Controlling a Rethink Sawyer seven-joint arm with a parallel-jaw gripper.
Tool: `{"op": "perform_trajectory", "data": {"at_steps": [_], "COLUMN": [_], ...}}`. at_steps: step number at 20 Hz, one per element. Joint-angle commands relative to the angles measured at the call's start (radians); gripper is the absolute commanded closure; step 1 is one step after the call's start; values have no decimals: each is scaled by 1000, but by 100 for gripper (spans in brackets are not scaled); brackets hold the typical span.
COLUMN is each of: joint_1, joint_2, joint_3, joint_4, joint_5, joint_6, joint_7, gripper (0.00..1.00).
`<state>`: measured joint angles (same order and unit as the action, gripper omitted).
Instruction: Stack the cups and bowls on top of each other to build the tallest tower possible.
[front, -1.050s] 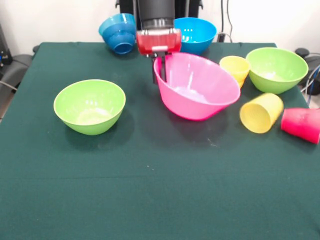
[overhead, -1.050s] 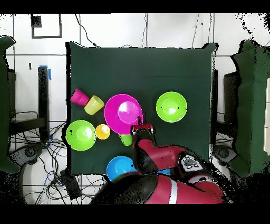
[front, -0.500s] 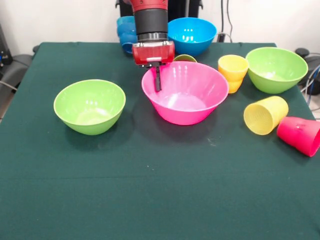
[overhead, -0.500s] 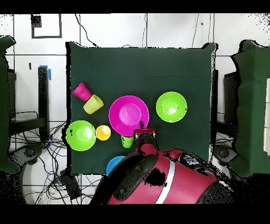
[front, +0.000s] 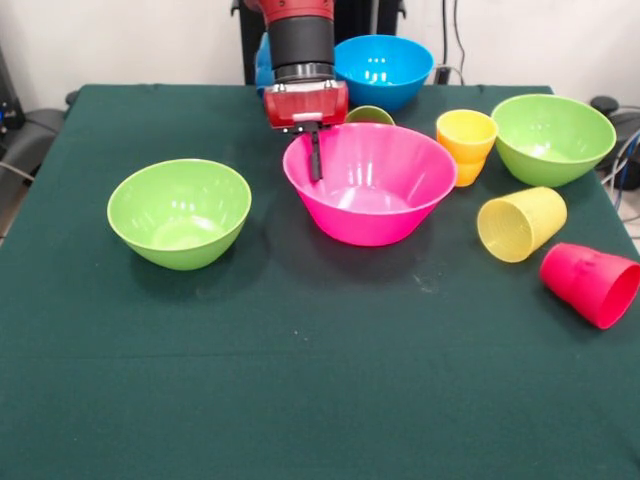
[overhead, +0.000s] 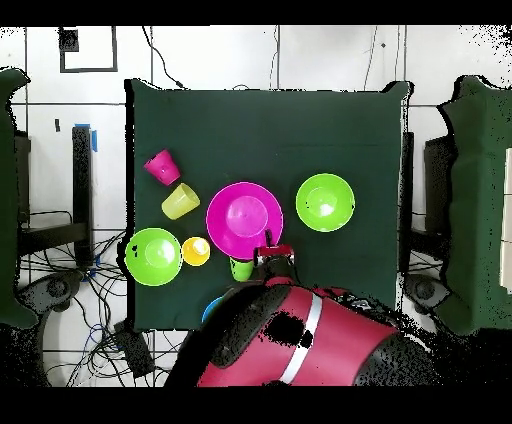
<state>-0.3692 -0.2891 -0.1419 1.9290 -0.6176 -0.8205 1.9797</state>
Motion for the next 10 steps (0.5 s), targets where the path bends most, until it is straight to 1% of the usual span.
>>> {"op": "perform_trajectory", "data": {"at_steps": [1,3,5,7,9,10], "joint_1": [76,102,131,169,204,219], "joint_2": [108,116,110,100,107,112], "joint_3": [-57,-92,-127,-166,-197,-214], "joint_4": [-89,-59,-35,3,44,70], "joint_5": [153,207,240,266,307,336], "joint_6": [-49,-122,-149,-143,-190,-236], "joint_7": [-5,-15,-20,-17,-13,-10], "gripper": [100,100,100,100,100,100]}}
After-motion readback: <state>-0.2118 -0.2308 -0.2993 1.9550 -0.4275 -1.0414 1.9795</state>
